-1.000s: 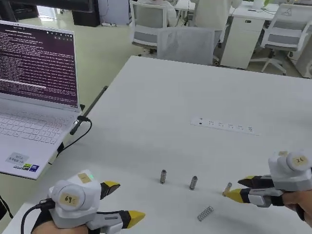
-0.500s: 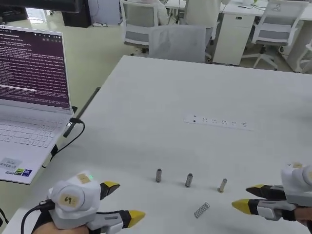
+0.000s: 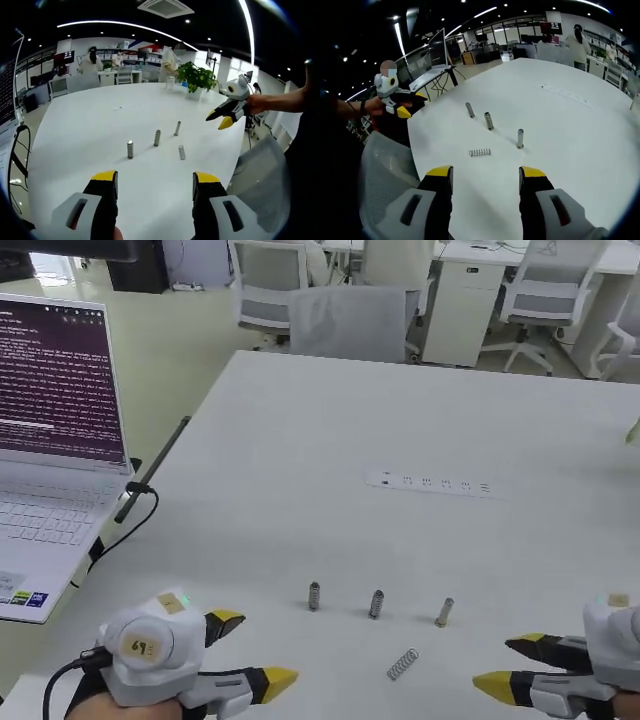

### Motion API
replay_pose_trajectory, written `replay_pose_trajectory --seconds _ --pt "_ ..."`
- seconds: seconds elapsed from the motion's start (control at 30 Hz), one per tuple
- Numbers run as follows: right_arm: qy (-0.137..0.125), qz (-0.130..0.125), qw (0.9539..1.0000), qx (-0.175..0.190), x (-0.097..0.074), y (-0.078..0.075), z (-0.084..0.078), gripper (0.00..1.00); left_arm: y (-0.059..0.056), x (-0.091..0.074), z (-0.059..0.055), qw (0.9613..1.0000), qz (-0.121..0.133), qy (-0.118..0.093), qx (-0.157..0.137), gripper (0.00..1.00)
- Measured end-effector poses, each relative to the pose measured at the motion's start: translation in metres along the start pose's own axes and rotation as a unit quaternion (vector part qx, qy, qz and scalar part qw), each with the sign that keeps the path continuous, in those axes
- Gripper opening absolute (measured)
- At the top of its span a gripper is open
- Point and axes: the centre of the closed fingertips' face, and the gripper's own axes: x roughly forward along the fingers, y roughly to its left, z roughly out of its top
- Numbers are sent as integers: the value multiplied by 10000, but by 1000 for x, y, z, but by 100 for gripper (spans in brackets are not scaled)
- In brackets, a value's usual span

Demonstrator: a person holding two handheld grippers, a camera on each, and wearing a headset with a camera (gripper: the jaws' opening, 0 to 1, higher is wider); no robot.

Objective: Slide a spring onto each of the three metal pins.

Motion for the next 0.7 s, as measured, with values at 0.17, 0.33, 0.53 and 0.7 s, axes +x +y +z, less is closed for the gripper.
replay_pose_trajectory --seconds 0.17,0.33,0.53,0.7 --pt "-22 13 10000 -23 -2 6 -1 53 -6 7 1 9999 -90 15 47 55" --pt "28 35 10000 -41 -5 15 -8 54 -10 14 3 9998 -169 23 78 55" --pt "-2 23 10000 34 -11 22 -15 54 -20 26 6 9994 -309 41 170 54" --pt "12 27 10000 66 -15 28 -22 54 -29 37 10 9987 -442 53 230 54"
